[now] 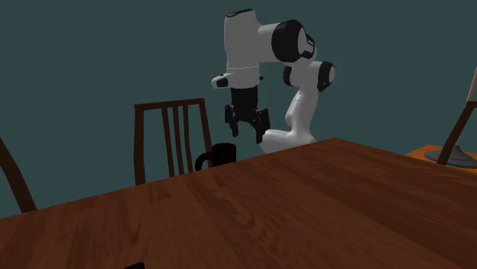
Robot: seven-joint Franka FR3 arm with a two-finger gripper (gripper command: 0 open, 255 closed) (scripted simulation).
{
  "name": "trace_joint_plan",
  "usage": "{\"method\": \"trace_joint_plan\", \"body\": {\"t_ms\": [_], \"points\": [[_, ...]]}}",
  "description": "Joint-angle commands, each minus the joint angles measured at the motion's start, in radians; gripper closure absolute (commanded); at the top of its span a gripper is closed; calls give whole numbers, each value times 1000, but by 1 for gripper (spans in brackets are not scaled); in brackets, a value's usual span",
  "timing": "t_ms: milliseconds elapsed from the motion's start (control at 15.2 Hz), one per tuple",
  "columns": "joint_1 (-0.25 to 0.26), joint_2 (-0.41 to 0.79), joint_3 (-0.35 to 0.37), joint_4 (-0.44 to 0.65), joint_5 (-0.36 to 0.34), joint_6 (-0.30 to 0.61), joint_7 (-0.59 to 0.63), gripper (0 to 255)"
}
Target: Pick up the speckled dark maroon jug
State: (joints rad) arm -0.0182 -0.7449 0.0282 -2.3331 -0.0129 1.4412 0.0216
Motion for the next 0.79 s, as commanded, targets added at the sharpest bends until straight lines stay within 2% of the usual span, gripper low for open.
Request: {"method": "trace_joint_plan", "body": {"t_ms": [0,726], "points": [[0,0,0,0,0,0,0,0],[-119,101,-195,-76,-44,348,-49,0]]}}
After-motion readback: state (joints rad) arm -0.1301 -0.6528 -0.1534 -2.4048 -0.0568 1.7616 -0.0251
